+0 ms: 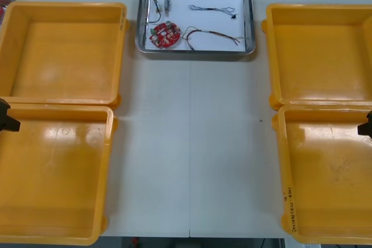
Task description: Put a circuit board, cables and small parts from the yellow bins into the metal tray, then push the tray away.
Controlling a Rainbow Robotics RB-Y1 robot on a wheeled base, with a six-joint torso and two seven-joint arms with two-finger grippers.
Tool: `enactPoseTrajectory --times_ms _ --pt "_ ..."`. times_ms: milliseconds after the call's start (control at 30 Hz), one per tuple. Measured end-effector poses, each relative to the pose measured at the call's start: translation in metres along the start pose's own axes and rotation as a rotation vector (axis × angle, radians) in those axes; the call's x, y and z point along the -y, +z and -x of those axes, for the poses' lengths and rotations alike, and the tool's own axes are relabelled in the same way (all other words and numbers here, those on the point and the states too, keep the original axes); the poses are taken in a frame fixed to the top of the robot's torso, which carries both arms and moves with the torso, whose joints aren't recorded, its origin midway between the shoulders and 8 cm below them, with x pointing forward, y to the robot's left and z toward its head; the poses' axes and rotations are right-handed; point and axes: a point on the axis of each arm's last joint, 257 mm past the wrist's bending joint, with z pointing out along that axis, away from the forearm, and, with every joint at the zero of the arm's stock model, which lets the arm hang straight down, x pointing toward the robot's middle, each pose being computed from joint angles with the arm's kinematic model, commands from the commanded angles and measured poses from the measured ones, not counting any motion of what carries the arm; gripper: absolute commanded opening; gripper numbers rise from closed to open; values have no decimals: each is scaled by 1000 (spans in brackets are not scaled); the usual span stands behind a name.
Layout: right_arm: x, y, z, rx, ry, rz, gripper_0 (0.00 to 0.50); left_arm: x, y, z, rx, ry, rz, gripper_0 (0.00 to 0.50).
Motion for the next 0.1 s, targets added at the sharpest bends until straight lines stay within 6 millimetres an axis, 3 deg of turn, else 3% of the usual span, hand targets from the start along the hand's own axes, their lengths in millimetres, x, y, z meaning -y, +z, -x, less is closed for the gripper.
enactPoseTrajectory --times_ms 100 --pt "0 0 0 0 0 0 500 0 0 0 0 0 0 500"
